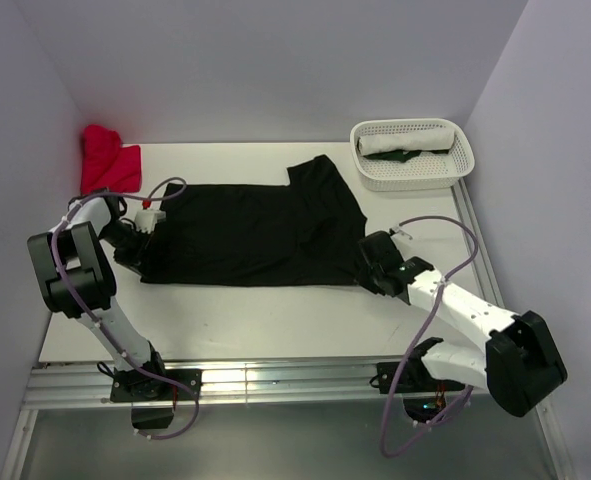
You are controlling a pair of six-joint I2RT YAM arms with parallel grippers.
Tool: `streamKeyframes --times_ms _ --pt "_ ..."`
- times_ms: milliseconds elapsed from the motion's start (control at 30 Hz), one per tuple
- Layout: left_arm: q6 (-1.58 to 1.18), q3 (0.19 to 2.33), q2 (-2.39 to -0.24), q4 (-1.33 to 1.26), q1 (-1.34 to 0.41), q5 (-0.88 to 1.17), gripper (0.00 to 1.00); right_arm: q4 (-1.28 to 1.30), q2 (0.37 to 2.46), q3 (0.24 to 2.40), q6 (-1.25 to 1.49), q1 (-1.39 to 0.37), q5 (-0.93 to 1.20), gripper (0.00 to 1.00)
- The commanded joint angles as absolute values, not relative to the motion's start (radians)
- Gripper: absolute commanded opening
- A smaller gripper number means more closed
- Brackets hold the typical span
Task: Roll the t-shirts
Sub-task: Fold the tshirt
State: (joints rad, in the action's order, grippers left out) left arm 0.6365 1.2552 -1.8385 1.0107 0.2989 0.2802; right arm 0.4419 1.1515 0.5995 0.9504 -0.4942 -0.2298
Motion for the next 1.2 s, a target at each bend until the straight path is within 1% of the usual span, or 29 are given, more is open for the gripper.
streamKeyframes --times_ms 0,233,367,433,467,500,533,567,600,633,667,700,767,833,867,900,933,967,1000,1033,1067,1100,1133,1167 --pt "0.713 1.209 -1.761 1.043 0.31 0.238 0.0 0.552 1.079 0.571 1.035 -0.558 -0.278 0.0" --pt "0.759 1.149 -1.709 1.065 0.322 0.216 0.0 0.67 0.976 0.545 1.17 -0.676 -0.313 0.0" --pt "0.77 1.117 -1.706 1.062 0.321 0.213 0.0 0.667 0.945 0.528 1.212 -0.729 -0.307 0.01" --pt "0.769 1.121 -1.715 1.066 0.322 0.216 0.02 0.663 0.951 0.523 1.219 -0.741 -0.31 0.15" --pt "0.769 1.129 -1.715 1.078 0.322 0.228 0.11 0.663 0.956 0.523 1.22 -0.744 -0.311 0.22" --pt "0.77 1.138 -1.715 1.086 0.324 0.233 0.17 0.66 0.956 0.528 1.213 -0.747 -0.311 0.37" --pt "0.772 1.163 -1.707 1.095 0.325 0.239 0.23 0.667 0.953 0.531 1.215 -0.749 -0.325 0.43" --pt "0.779 1.178 -1.704 1.106 0.328 0.247 0.39 0.675 0.945 0.538 1.213 -0.749 -0.333 0.53" --pt "0.781 1.193 -1.698 1.12 0.33 0.25 0.47 0.684 0.939 0.555 1.21 -0.749 -0.34 0.58" --pt "0.784 1.228 -1.694 1.129 0.333 0.249 0.57 0.708 0.931 0.566 1.206 -0.747 -0.36 0.66" --pt "0.785 1.247 -1.695 1.14 0.333 0.249 0.6 0.722 0.931 0.58 1.201 -0.747 -0.371 0.66" --pt "0.788 1.268 -1.697 1.158 0.333 0.244 0.62 0.733 0.93 0.612 1.187 -0.746 -0.379 0.69" --pt "0.79 1.334 -1.706 1.172 0.336 0.242 0.66 0.739 0.939 0.644 1.163 -0.735 -0.393 0.71" --pt "0.784 1.409 -1.723 1.18 0.341 0.245 0.66 0.701 0.953 0.689 1.094 -0.712 -0.39 0.73" --pt "0.767 1.436 -1.732 1.178 0.342 0.25 0.67 0.677 0.974 0.702 1.059 -0.66 -0.376 0.73" --pt "0.756 1.465 -1.742 1.174 0.342 0.267 0.67 0.645 0.986 0.728 0.979 -0.626 -0.332 0.73" --pt "0.744 1.539 -1.781 1.177 0.341 0.282 0.67 0.556 1.002 0.742 0.939 -0.588 -0.292 0.73" --pt "0.715 1.584 -1.805 1.178 0.339 0.299 0.67 0.508 1.04 0.755 0.902 -0.495 -0.255 0.72" --pt "0.701 1.632 -1.834 1.178 0.334 0.317 0.66 0.459 1.067 0.794 0.829 -0.453 -0.191 0.72" --pt "0.663 1.726 -1.895 1.171 0.325 0.345 0.65 0.387 1.148 0.825 0.798 -0.416 -0.167 0.72" --pt "0.652 1.773 -1.926 1.17 0.319 0.366 0.65 0.365 1.196 0.865 0.767 -0.358 -0.155 0.71" --pt "0.643 1.819 -1.959 1.166 0.311 0.386 0.65 0.339 1.248 0.956 0.708 -0.341 -0.147 0.71" --pt "0.629 1.892 -2.007 1.152 0.293 0.42 0.65 0.336 1.358 1.007 0.686 -0.33 -0.149 0.71" --pt "0.592 1.922 -2.029 1.102 0.285 0.429 0.65 0.331 1.415 1.058 0.666 -0.319 -0.147 0.7"
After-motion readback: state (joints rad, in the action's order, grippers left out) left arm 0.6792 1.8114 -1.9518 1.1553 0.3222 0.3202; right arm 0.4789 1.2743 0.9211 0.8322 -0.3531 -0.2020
